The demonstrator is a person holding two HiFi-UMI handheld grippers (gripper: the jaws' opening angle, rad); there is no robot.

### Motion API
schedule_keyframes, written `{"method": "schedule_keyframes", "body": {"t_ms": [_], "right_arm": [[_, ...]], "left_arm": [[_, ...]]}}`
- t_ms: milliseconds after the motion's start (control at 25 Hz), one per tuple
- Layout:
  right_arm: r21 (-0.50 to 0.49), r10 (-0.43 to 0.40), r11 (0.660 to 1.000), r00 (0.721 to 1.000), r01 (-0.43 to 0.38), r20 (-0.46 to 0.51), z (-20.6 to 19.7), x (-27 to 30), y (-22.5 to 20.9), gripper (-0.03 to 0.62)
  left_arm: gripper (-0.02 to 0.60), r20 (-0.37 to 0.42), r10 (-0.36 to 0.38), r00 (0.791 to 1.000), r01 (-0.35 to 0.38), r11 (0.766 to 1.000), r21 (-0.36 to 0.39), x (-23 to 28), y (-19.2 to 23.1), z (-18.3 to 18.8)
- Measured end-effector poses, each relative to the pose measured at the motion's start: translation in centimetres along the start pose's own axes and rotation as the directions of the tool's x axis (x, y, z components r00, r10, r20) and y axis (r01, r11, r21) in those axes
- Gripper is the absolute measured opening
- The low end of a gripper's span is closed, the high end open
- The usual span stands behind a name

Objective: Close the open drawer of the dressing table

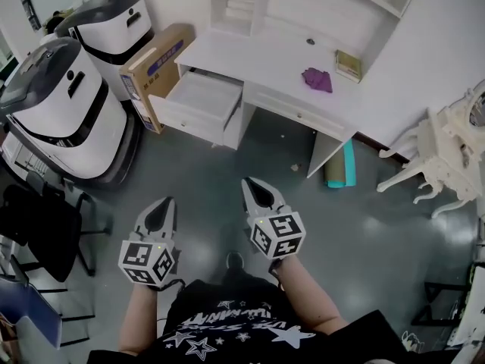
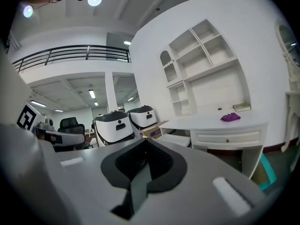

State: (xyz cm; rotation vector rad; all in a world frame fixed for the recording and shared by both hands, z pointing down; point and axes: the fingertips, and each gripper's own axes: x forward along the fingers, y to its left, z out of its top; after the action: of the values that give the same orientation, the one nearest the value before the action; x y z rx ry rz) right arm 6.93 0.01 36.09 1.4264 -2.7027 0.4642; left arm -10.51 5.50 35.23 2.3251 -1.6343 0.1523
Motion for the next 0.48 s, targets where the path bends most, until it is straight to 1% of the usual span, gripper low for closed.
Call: {"method": "schedule_keyframes", "body": {"t_ms": [120,320,480], "right_arm": [[-0.011,0.032,0.999,0.999,-0.032,0.000,0.9,1.1,-1.6,0.003],[0.033,0.073,0.997,0.997,-0.072,-0.013,0.7,2.6,-2.7,0.003],[0.041,0.069,0.997,0.997,-0.067,-0.036,-0.2,3.6,-3.5,0.003]], "left_arm": [[0.009,0.004,0.042,0.999,-0.042,0.999,0.012,1.6,-0.4,0.6],[0.009,0.000,0.074,0.997,-0.074,0.997,0.013,3.3,-0.5,1.2],[0.009,0.003,0.107,0.994,-0.107,0.994,0.034,4.7,0.8,1.2]]}}
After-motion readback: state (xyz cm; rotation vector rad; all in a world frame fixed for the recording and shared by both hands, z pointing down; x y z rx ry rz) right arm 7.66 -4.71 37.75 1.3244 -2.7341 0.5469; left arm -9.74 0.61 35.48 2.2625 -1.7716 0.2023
